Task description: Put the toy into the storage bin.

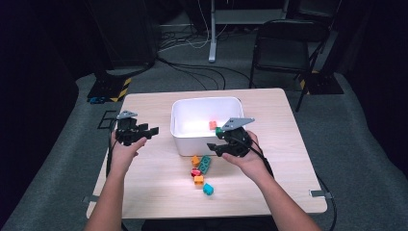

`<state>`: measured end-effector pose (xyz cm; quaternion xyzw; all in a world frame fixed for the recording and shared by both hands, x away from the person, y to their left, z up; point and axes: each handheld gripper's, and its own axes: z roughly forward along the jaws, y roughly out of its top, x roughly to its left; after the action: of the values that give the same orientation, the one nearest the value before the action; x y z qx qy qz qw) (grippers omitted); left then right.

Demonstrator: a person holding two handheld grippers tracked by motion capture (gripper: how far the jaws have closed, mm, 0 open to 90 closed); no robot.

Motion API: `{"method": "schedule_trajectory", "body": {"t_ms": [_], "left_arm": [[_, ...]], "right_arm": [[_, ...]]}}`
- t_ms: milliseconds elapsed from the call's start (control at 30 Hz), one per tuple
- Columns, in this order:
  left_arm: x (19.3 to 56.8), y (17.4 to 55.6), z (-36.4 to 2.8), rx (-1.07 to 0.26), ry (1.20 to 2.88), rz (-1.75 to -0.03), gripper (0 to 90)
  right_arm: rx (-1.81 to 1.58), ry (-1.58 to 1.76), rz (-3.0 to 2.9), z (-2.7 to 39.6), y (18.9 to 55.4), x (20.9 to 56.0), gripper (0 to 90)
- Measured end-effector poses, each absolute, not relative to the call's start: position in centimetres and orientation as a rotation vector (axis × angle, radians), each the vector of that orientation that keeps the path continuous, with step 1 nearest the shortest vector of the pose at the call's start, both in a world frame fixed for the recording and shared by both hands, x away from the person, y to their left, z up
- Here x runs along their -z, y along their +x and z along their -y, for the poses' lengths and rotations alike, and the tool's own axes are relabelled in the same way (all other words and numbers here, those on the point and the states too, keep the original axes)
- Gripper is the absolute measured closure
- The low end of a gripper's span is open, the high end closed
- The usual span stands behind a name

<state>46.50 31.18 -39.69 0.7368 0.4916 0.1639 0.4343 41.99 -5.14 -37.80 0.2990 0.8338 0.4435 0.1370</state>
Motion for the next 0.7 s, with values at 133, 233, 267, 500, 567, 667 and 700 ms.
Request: {"method": "schedule_trajectory", "body": {"t_ms": [133, 233, 267, 500, 567, 667, 700], "left_arm": [[39.7, 46.5, -31.2, -0.407, 1.842, -1.222, 42.3], [39.7, 46.5, -31.2, -0.406, 1.842, -1.224, 42.3], [39.7, 46.5, -31.2, -0.408, 1.843, -1.224, 42.3], [39.8, 46.5, -31.1, -0.408, 1.842, -1.227, 42.3], [39.8, 46.5, -31.1, -0.408, 1.84, -1.227, 42.3], [39.8, 46.5, -31.1, -0.406, 1.847, -1.228, 42.3], [39.9, 46.5, -31.0, -0.408, 1.85, -1.227, 42.2]], "right_arm": [[-1.263, 0.843, -2.406, 5.2, 41.4, 38.4, 44.5], [-1.253, 0.847, -2.415, 5.3, 40.8, 39.3, 44.8], [-1.256, 0.842, -2.417, 5.4, 40.7, 39.6, 44.8], [-1.252, 0.835, -2.462, 5.1, 40.0, 41.6, 44.7], [-1.257, 0.839, -2.47, 5.0, 39.8, 42.1, 44.7], [-1.277, 0.828, -2.483, 4.9, 39.6, 43.0, 46.7], [-1.282, 0.818, -2.489, 4.8, 39.5, 43.2, 47.1]]}}
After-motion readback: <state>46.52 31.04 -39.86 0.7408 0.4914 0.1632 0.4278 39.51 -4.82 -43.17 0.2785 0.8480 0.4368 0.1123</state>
